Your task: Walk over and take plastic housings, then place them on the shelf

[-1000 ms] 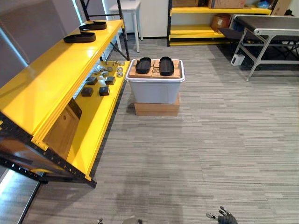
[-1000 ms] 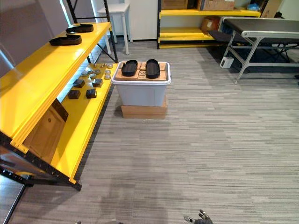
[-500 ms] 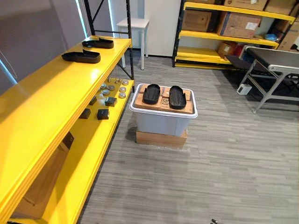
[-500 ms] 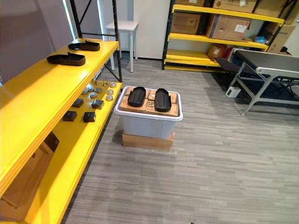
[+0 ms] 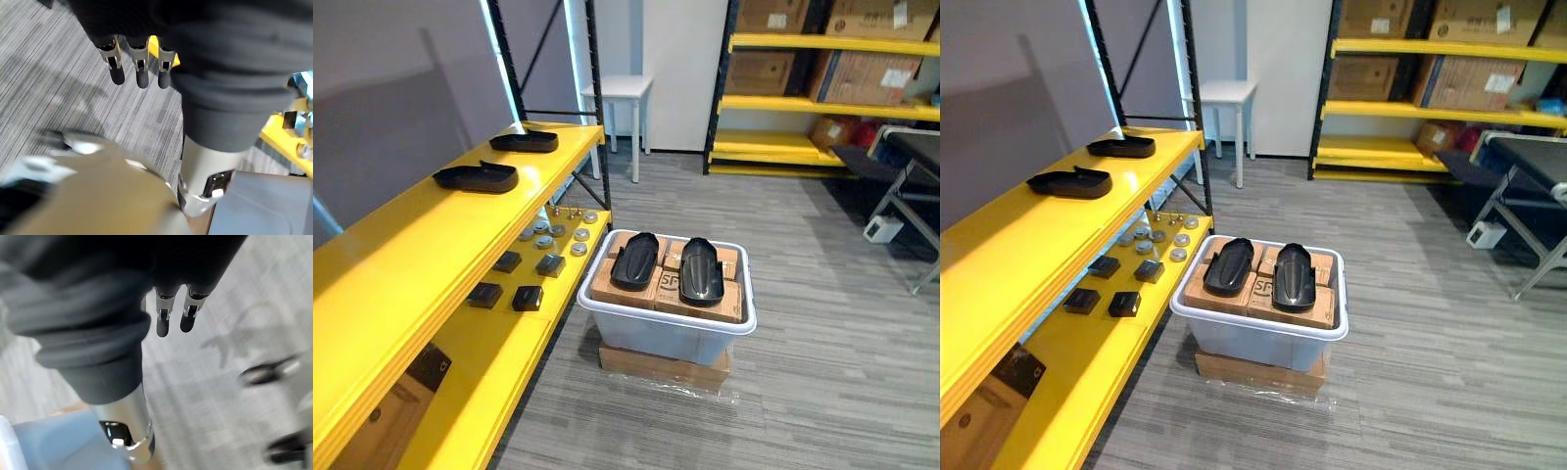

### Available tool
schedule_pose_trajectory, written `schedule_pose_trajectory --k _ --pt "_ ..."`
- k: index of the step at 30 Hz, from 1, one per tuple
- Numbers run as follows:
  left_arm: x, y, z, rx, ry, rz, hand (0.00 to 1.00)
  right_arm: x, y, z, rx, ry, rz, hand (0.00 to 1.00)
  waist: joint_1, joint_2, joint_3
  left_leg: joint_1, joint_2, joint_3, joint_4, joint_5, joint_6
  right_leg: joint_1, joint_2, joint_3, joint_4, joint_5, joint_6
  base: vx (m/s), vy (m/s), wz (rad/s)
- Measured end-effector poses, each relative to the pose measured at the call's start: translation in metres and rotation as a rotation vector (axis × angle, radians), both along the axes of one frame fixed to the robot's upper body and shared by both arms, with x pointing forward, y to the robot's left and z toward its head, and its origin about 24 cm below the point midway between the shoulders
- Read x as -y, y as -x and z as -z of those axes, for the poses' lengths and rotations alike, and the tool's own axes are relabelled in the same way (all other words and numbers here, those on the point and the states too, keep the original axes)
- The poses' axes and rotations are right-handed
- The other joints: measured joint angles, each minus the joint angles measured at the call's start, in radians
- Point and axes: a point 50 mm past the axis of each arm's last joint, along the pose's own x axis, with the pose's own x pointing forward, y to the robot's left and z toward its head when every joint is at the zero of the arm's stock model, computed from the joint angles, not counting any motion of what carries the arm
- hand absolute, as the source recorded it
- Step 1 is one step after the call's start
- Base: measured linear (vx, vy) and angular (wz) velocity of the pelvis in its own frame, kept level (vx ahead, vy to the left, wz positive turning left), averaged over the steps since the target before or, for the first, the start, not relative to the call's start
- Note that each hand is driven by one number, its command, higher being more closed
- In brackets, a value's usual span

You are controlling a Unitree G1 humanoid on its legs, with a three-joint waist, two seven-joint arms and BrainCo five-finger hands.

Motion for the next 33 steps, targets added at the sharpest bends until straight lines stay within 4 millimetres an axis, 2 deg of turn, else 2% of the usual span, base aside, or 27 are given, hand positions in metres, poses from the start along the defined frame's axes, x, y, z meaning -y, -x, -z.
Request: schedule_pose_trajectory --k 1,2,3,4,5,6,7,8,9,11,12,13,14,16,18,21,23,25,26,27,28,29,31,33 --pt "-0.001 0.0 0.0 -0.005 -0.009 0.019 0.0 -0.004 -0.002 0.0 0.005 0.0 -0.019 0.0 -0.005 -0.009 -0.005 0.008 -0.026 0.004 -0.001 -0.021 0.035 0.019 -0.026 0.005 0.0 -0.017 0.027 0.5 0.189 -0.31" --pt "-0.002 -0.004 -0.001 0.004 -0.016 0.042 0.0 -0.004 -0.002 0.0 -0.001 0.002 -0.025 0.0 -0.008 -0.005 -0.007 0.007 -0.032 0.004 0.017 -0.041 0.052 0.016 -0.032 0.001 0.016 -0.022 0.038 0.5 0.169 0.1" --pt "-0.001 -0.008 -0.002 0.008 -0.017 0.067 0.0 -0.005 0.0 0.001 -0.01 0.002 -0.033 0.0 -0.011 -0.002 -0.004 0.013 -0.035 0.005 0.042 -0.073 0.071 -0.011 -0.04 -0.005 0.1 -0.05 0.081 0.36 0.127 0.03" --pt "0.0 -0.008 -0.002 0.005 -0.017 0.075 0.0 -0.006 -0.001 0.001 -0.008 0.001 -0.037 0.0 -0.012 0.001 -0.004 0.029 -0.034 0.007 0.037 -0.083 0.076 -0.042 -0.043 -0.005 0.187 -0.072 0.113 0.42 0.166 -0.13" --pt "-0.002 -0.009 -0.002 0.005 -0.022 0.087 0.0 -0.008 -0.006 -0.001 0.006 0.006 -0.052 0.0 -0.012 0.0 0.008 0.089 -0.03 0.016 -0.001 -0.091 0.079 -0.14 -0.06 -0.006 0.445 -0.103 0.174 0.39 0.155 -0.13" --pt "-0.004 -0.011 -0.003 0.005 -0.031 0.104 0.0 -0.009 -0.01 -0.003 0.017 0.022 -0.083 0.0 -0.015 -0.009 0.02 0.139 -0.038 0.022 -0.027 -0.096 0.087 -0.21 -0.083 -0.015 0.636 -0.102 0.207 0.53 0.153 0.08" --pt "-0.005 -0.012 -0.003 0.0 -0.042 0.141 0.0 -0.008 -0.01 -0.005 0.023 0.038 -0.099 0.0 -0.026 -0.02 0.027 0.226 -0.052 0.013 -0.069 -0.104 0.098 -0.257 -0.135 -0.053 0.775 -0.126 0.184 0.44 0.087 0.24" --pt "-0.005 -0.013 -0.004 0.003 -0.046 0.153 0.0 -0.007 -0.011 -0.006 0.031 0.047 -0.101 0.0 -0.027 -0.016 0.027 0.254 -0.053 0.008 -0.088 -0.104 0.098 -0.268 -0.154 -0.075 0.772 -0.134 0.171 0.41 0.03 0.41" --pt "-0.005 -0.02 -0.006 0.023 -0.052 0.167 0.0 -0.008 -0.016 -0.01 0.055 0.073 -0.13 0.0 -0.029 -0.015 0.023 0.281 -0.049 -0.005 -0.119 -0.105 0.096 -0.284 -0.175 -0.106 0.69 -0.142 0.157 0.25 -0.008 0.36" --pt "-0.009 -0.033 -0.012 0.065 -0.075 0.179 0.0 -0.011 -0.028 -0.018 0.099 0.11 -0.185 0.0 -0.028 -0.027 0.017 0.281 -0.041 -0.036 -0.128 -0.116 0.079 -0.31 -0.171 -0.098 0.453 -0.128 0.149 0.28 -0.088 0.43" --pt "-0.012 -0.036 -0.014 0.081 -0.086 0.18 0.0 -0.012 -0.031 -0.021 0.113 0.132 -0.197 0.0 -0.026 -0.048 0.009 0.275 -0.047 -0.049 -0.125 -0.123 0.067 -0.313 -0.165 -0.065 0.32 -0.069 0.138 0.31 -0.192 0.47" --pt "-0.011 -0.038 -0.014 0.084 -0.079 0.172 0.0 -0.009 -0.037 -0.028 0.132 0.197 -0.211 0.0 -0.029 -0.05 0.012 0.276 -0.048 -0.073 -0.113 -0.141 0.046 -0.304 -0.154 -0.045 0.282 0.051 0.104 0.28 -0.211 0.28" --pt "-0.009 -0.038 -0.014 0.089 -0.071 0.165 0.0 -0.008 -0.042 -0.034 0.146 0.246 -0.23 0.0 -0.026 -0.042 0.01 0.274 -0.033 -0.074 -0.113 -0.143 0.043 -0.299 -0.137 -0.037 0.275 0.057 0.1 0.27 -0.204 0.07" --pt "-0.006 -0.031 -0.012 0.075 -0.065 0.154 0.0 -0.006 -0.068 -0.066 0.275 0.405 -0.279 0.0 -0.028 -0.02 0.0 0.27 0.01 -0.077 -0.121 -0.155 0.025 -0.294 -0.092 -0.037 0.231 0.063 0.089 0.23 -0.171 -0.23" --pt "-0.001 -0.032 -0.011 0.082 -0.061 0.144 0.0 -0.002 -0.083 -0.093 0.371 0.522 -0.281 0.0 -0.028 -0.02 0.002 0.269 0.025 -0.08 -0.137 -0.155 0.024 -0.282 -0.072 -0.038 0.188 0.078 0.075 0.12 -0.111 -0.15" --pt "0.01 -0.036 -0.012 0.112 -0.037 0.131 0.0 0.002 -0.101 -0.131 0.508 0.652 -0.221 0.0 -0.025 -0.017 0.015 0.24 0.024 -0.083 -0.145 -0.156 0.022 -0.278 -0.067 -0.039 0.112 0.12 0.08 0.03 -0.002 0.0" --pt "0.01 -0.043 -0.015 0.139 -0.046 0.127 0.0 -0.002 -0.119 -0.152 0.597 0.677 -0.182 0.0 -0.021 -0.017 0.047 0.191 0.011 -0.085 -0.127 -0.156 0.023 -0.305 -0.076 -0.037 0.088 0.147 0.083 -0.08 0.05 0.03" --pt "0.012 -0.061 -0.021 0.186 -0.064 0.161 0.0 -0.01 -0.151 -0.185 0.72 0.705 -0.122 0.0 -0.009 -0.01 0.129 0.121 -0.007 -0.102 -0.072 -0.156 0.023 -0.342 -0.096 -0.041 0.082 0.171 0.086 -0.17 0.052 0.14" --pt "0.012 -0.066 -0.023 0.2 -0.07 0.167 0.0 -0.012 -0.16 -0.194 0.749 0.71 -0.108 0.0 -0.007 -0.007 0.151 0.104 -0.011 -0.109 -0.056 -0.157 0.025 -0.351 -0.1 -0.044 0.083 0.176 0.087 -0.18 0.051 0.18" --pt "0.012 -0.075 -0.027 0.223 -0.081 0.172 0.0 -0.015 -0.178 -0.213 0.797 0.72 -0.075 0.0 0.003 -0.003 0.183 0.065 -0.017 -0.112 -0.026 -0.161 0.027 -0.374 -0.102 -0.047 0.083 0.187 0.084 -0.18 0.048 0.14" --pt "0.011 -0.079 -0.029 0.234 -0.089 0.175 0.0 -0.017 -0.187 -0.223 0.821 0.725 -0.061 0.0 0.006 0.0 0.203 0.048 -0.018 -0.117 -0.01 -0.162 0.027 -0.381 -0.103 -0.05 0.083 0.192 0.084 -0.17 0.033 0.23" --pt "0.012 -0.088 -0.033 0.257 -0.101 0.193 0.0 -0.016 -0.205 -0.247 0.868 0.75 -0.035 0.0 0.011 0.009 0.242 0.017 -0.019 -0.136 0.019 -0.166 0.025 -0.39 -0.104 -0.066 0.083 0.201 0.082 -0.17 0.014 0.27" --pt "0.013 -0.095 -0.037 0.283 -0.108 0.196 0.0 -0.001 -0.232 -0.284 0.889 0.8 0.024 0.0 0.039 0.024 0.26 -0.05 -0.019 -0.152 0.059 -0.169 0.024 -0.431 -0.101 -0.077 0.08 0.216 0.076 -0.16 0.008 0.22" --pt "0.014 -0.097 -0.038 0.287 -0.109 0.21 0.0 0.014 -0.249 -0.31 0.88 0.811 0.077 0.0 0.044 0.037 0.267 -0.095 -0.02 -0.169 0.079 -0.17 0.023 -0.454 -0.102 -0.091 0.079 0.223 0.073 -0.09 0.004 0.17"
